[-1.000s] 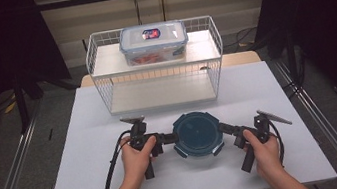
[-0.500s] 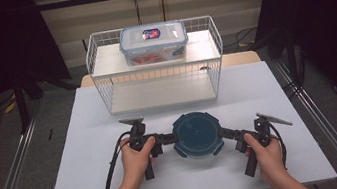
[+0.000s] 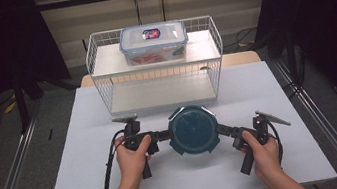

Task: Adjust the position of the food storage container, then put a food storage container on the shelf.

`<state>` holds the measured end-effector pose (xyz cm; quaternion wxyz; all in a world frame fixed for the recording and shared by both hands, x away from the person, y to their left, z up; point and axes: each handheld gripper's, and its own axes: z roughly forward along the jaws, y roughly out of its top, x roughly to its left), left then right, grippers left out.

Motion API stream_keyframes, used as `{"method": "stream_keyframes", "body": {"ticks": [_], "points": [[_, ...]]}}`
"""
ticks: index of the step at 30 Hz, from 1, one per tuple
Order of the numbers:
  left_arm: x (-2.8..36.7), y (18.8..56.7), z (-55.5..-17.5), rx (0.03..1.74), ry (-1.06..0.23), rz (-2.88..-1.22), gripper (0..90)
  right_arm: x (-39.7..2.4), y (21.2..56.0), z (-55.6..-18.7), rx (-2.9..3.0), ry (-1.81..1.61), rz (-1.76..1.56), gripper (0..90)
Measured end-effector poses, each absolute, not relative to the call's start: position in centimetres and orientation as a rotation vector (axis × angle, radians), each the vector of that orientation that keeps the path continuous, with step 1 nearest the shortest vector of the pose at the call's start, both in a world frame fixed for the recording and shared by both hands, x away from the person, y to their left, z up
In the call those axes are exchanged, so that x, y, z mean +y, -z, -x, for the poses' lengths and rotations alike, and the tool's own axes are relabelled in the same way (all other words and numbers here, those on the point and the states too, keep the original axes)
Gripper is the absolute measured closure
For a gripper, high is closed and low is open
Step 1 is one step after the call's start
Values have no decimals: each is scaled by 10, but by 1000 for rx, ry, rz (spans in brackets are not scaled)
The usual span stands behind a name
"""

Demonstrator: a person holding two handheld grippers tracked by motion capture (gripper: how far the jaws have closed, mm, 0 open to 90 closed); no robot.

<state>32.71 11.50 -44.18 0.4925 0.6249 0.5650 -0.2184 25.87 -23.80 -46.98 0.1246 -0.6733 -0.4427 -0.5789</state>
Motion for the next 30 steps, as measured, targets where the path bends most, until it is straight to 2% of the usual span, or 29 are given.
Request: {"method": "stream_keyframes", "body": {"ticks": [12, 30], "points": [[130, 411, -325, 1316, 437, -1427, 750, -224, 443, -268, -1285, 1845, 1868, 761], [142, 338, -330, 1210, 309, -1357, 748, -210, 382, -290, -1286, 2019, 1758, 759]]}}
